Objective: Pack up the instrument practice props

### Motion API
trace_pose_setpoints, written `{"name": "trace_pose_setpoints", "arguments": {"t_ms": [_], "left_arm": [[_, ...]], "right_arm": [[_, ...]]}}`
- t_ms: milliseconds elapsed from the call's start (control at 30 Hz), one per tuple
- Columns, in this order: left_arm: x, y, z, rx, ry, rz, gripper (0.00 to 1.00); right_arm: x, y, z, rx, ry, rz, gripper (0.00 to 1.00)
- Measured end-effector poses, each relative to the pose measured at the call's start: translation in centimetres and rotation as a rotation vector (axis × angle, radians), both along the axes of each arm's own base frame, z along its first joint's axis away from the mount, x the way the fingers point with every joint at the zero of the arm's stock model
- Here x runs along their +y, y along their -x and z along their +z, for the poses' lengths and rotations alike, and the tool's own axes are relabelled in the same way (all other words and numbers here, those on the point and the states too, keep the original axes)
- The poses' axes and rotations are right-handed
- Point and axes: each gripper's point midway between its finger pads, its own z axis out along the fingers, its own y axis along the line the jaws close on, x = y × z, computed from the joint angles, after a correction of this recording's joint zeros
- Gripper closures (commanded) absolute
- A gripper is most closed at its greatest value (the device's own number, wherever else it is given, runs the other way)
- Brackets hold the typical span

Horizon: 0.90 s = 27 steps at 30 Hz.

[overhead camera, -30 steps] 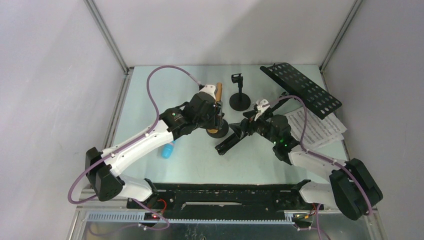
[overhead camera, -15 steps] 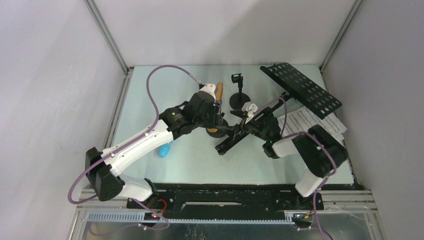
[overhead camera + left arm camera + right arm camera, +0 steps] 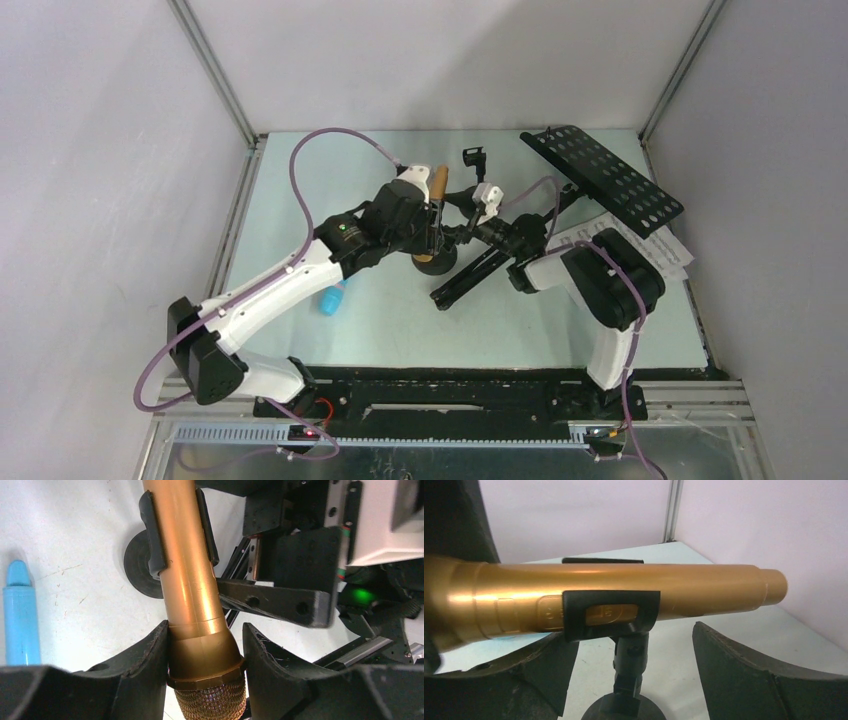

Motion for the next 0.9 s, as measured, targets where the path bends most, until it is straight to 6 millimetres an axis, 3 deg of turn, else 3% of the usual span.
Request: {"name": "trace_pose_setpoints", "arguments": {"t_ms": [133,367,400,433,467,500,667,900], "left_arm": [[0.1,0.0,0.3,-0.003,0.007,-0.002,1.00],[0.1,0.2,0.8,-0.008,0.021,-0.016,1.00],[0.1,0.1,0.8,-0.011,0.023,-0.015,1.00],[0.1,0.1,0.8,-0.011,0.025,-0.015,1.00],[0.1,0.0,0.8,-0.014,0.028,-0.015,1.00],[0.2,0.0,0.8,-0.019,0.032,-0.013,1.00],[1.0,-0.7,3.2,-0.095,0.088,0.015,1.00],[2.7,1.1,2.7,-0.100,0.101,0.011,1.00]], "right_arm": [[0.8,-0.5,-1.0,0.022,0.007,0.026,0.20],[1.8,-0.9,-1.6,0.051,0.000,0.062,0.45],[1.9,-0.8,-1.7,0.055,-0.001,0.067,0.54],[1.9,-0.8,-1.8,0.058,-0.001,0.068,0.74],[2.0,-0.6,-1.8,0.064,0.000,0.077,0.88],[2.2,-0.5,-1.9,0.058,0.004,0.083,0.95],[2.7,0.0,-2.0,0.039,0.012,0.099,1.00],[3.9,1.2,-2.0,0.050,0.009,0.131,1.00]]}}
